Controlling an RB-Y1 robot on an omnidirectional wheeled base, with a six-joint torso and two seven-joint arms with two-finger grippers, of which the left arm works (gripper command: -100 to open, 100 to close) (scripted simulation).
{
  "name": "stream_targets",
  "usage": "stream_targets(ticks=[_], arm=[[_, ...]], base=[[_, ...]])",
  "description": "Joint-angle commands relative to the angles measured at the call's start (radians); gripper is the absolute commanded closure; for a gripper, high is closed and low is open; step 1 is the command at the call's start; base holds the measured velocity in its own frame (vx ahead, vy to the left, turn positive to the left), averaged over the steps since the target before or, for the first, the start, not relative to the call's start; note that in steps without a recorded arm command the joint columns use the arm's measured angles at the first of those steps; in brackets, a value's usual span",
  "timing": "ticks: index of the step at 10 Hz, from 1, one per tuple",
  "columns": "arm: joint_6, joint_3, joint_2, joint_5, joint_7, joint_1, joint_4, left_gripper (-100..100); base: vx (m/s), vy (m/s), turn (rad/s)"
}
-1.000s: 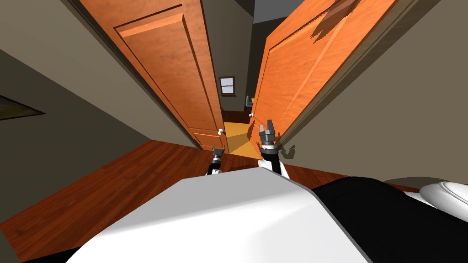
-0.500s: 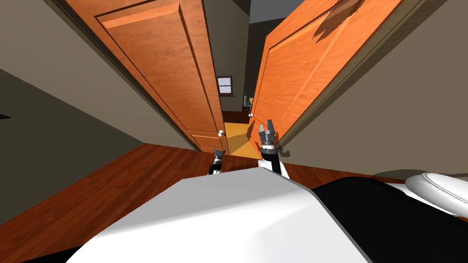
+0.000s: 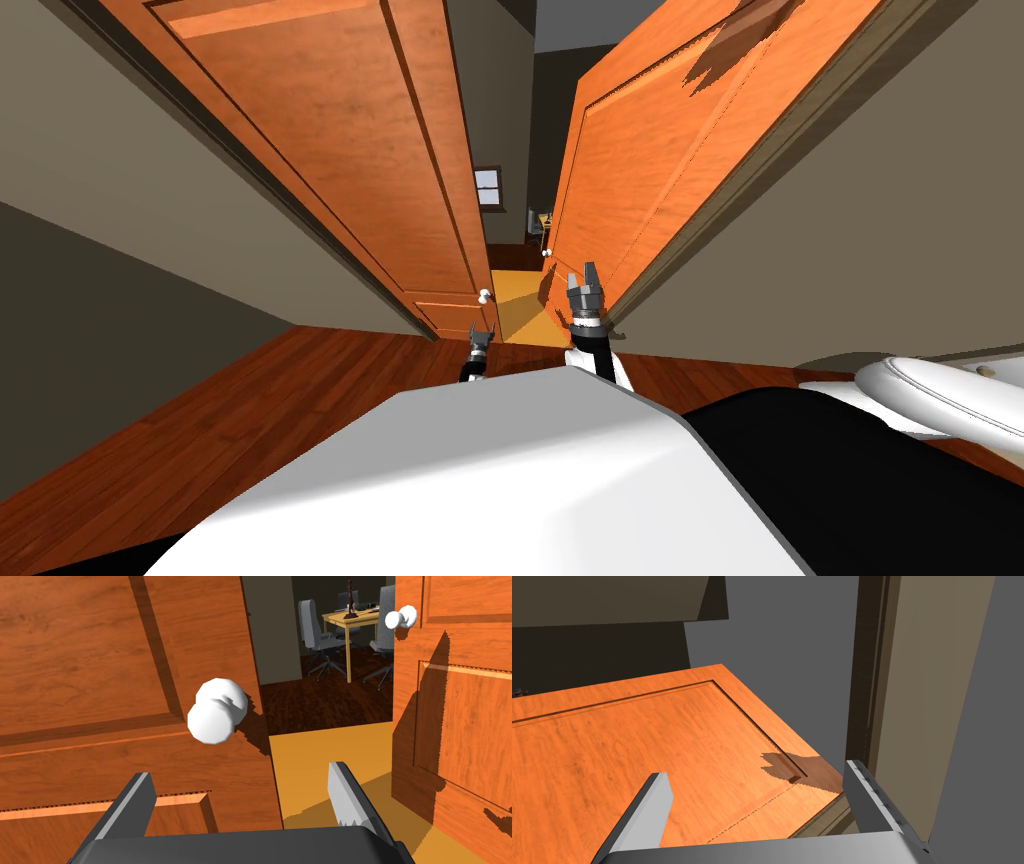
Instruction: Push the door open
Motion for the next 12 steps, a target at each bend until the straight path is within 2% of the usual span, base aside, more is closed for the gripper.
stream_targets(ticks=[1, 7, 8, 12], arm=[[-0.01, -0.012, -0.002, 0.017, 0.024, -0.012, 0.033, -100], [-0.046, -0.057, -0.016, 0.079, 0.105, -0.053, 0.154, -100], [-0.047, -0.054, -0.014, 0.071, 0.097, -0.048, 0.146, -100], [-0.057, -0.048, -0.005, 0.076, 0.109, -0.053, 0.16, -100]], base=[[0.091, 0.112, -0.111], [0.094, 0.13, -0.108], [0.064, 0.07, -0.025], [0.174, -0.031, -0.028]])
